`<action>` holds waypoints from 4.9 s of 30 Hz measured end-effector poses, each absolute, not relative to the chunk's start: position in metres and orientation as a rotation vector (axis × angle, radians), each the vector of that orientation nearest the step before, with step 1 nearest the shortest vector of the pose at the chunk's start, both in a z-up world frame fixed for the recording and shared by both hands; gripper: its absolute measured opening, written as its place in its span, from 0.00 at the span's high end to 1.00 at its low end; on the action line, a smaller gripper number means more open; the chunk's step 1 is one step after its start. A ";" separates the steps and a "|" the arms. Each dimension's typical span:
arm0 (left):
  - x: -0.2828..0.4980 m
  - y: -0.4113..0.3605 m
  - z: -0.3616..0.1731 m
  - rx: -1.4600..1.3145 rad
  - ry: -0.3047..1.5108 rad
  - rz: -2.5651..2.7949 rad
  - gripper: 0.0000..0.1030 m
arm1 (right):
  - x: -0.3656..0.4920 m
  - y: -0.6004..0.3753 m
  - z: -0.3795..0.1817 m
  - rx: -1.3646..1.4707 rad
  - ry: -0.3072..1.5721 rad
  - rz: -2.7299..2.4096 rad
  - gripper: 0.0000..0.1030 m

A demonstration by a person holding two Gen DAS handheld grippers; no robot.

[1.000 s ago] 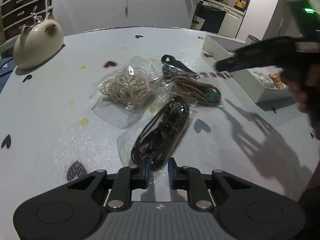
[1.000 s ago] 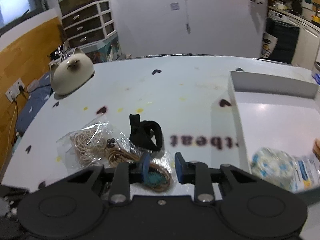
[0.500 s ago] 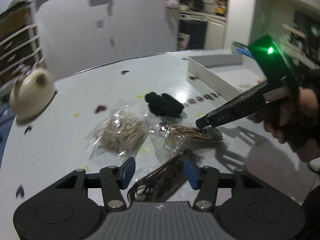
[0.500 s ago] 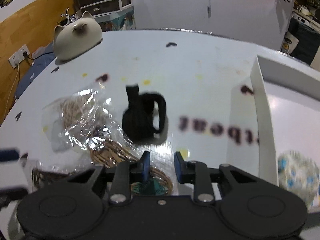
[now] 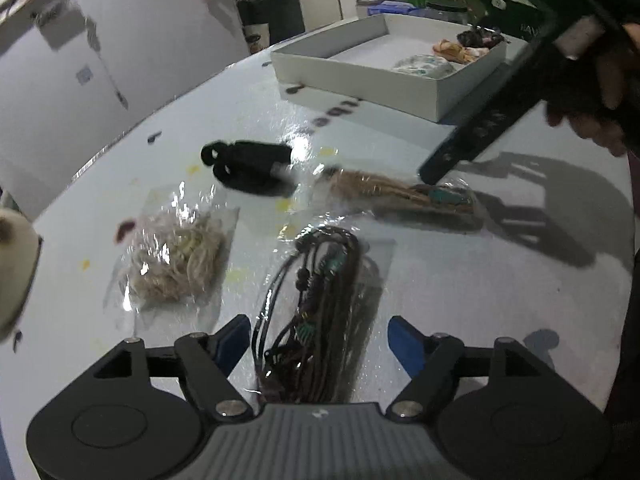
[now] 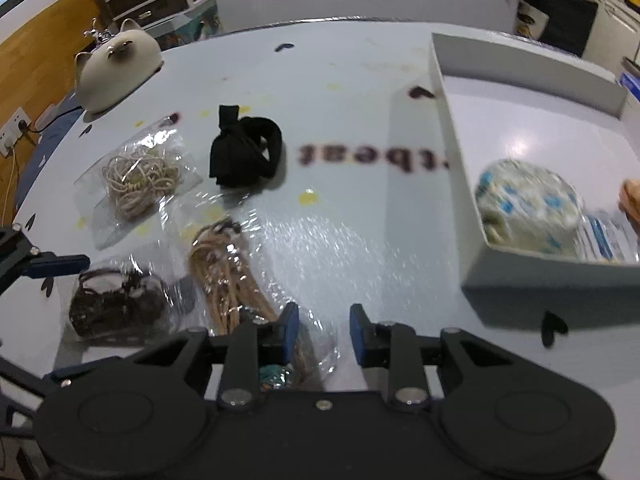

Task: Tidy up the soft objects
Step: 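Grasp the bagged dark cable with the left tool while the right tool grasps the bagged brown cord, then carry both bagged cords over the white tray with both tools, then lower both bags into the tray and open both tools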

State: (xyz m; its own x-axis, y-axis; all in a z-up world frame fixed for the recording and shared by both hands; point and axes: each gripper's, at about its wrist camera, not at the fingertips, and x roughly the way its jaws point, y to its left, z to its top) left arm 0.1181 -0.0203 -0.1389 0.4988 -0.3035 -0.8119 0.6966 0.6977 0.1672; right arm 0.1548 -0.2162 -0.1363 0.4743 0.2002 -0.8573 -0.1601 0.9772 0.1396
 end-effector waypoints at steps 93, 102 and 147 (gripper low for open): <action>0.168 -0.176 -0.012 -0.115 0.716 -0.400 0.79 | 0.155 -0.352 -0.002 0.035 0.757 0.300 0.75; 0.207 -0.245 -0.008 -0.155 0.715 -0.402 0.79 | 0.183 -0.431 0.003 0.007 0.718 0.321 0.75; 0.382 -0.396 -0.138 -0.483 1.021 -0.419 0.55 | 0.336 -0.577 -0.086 -0.030 0.890 0.293 0.63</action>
State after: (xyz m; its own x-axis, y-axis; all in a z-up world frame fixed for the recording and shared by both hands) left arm 0.3817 -0.3961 -0.1379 0.4613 -0.5432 -0.7016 0.1070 0.8190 -0.5637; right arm 0.3357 -0.5769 -0.0857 0.5923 0.2395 -0.7693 -0.2640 0.9598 0.0955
